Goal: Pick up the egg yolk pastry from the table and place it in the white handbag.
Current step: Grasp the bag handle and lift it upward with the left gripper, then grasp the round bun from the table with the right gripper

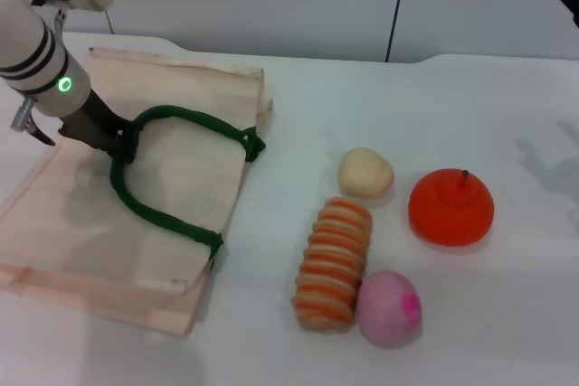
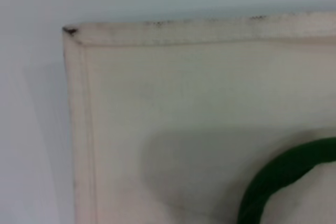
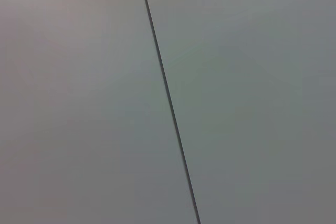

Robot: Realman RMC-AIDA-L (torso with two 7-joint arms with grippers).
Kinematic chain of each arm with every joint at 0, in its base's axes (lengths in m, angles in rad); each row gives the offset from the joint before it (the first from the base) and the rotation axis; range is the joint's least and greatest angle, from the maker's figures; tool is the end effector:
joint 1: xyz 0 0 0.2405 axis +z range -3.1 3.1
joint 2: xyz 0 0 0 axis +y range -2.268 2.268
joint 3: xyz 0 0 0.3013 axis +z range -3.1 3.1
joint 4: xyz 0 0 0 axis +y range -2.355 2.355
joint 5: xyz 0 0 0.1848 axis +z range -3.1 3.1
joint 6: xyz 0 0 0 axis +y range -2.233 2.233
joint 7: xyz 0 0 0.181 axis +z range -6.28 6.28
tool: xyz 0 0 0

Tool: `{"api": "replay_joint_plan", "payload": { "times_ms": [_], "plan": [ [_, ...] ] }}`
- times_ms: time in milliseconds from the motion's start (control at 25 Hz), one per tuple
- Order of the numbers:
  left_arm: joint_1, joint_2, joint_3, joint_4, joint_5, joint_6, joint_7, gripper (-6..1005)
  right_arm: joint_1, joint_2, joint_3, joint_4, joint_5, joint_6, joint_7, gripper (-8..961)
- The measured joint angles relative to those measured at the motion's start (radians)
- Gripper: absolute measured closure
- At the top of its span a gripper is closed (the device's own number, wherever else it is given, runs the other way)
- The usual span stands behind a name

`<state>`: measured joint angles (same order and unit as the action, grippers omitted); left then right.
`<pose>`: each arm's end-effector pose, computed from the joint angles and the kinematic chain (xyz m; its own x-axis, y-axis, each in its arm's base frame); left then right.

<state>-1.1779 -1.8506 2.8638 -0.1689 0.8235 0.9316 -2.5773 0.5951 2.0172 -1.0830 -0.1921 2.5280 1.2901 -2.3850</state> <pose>-0.2977 0.4851 0.0005 0.3580 0.9314 0.0664 0.7148 -0.2276 -0.6613 0.2587 0.4285 0.0208 0.4710 0.1268 -0.8730 -0.7275 -0.5040 -0.4656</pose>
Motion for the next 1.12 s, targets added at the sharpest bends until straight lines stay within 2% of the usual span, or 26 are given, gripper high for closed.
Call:
{"api": "replay_joint_plan", "payload": {
  "times_ms": [40, 280, 480, 600, 760, 880, 1000, 1120],
  "plan": [
    [0.001, -0.001, 0.000, 0.000, 0.000, -0.002, 0.000, 858, -0.001, 0.000, 0.000, 0.001, 0.000, 0.000, 0.000, 73],
    [0.008, -0.026, 0.000, -0.011, -0.071, -0.007, 0.039, 858, -0.034, -0.005, 0.000, 0.003, 0.001, -0.007, -0.001, 73],
    [0.018, -0.035, 0.001, -0.098, -0.237, 0.116, 0.156, 863, -0.049, -0.014, 0.000, 0.003, 0.000, -0.009, 0.000, 73],
    [0.033, -0.048, 0.001, -0.243, -0.402, 0.271, 0.274, 864, -0.050, -0.016, 0.000, 0.005, 0.000, -0.009, 0.000, 73],
    [0.076, -0.100, 0.000, -0.554, -0.593, 0.473, 0.387, 864, -0.050, -0.016, 0.000, 0.005, -0.001, -0.009, 0.000, 73],
    [0.126, -0.119, 0.000, -0.743, -0.741, 0.631, 0.449, 865, -0.050, -0.017, -0.004, 0.004, -0.002, -0.009, 0.000, 73],
    [0.190, -0.108, 0.000, -0.818, -0.930, 0.801, 0.508, 865, -0.050, -0.035, -0.017, -0.002, -0.062, -0.006, 0.026, 73],
    [0.250, -0.084, 0.000, -0.811, -1.104, 0.925, 0.546, 866, -0.044, -0.081, -0.023, -0.036, -0.226, 0.012, 0.138, 73]
  ]
}}
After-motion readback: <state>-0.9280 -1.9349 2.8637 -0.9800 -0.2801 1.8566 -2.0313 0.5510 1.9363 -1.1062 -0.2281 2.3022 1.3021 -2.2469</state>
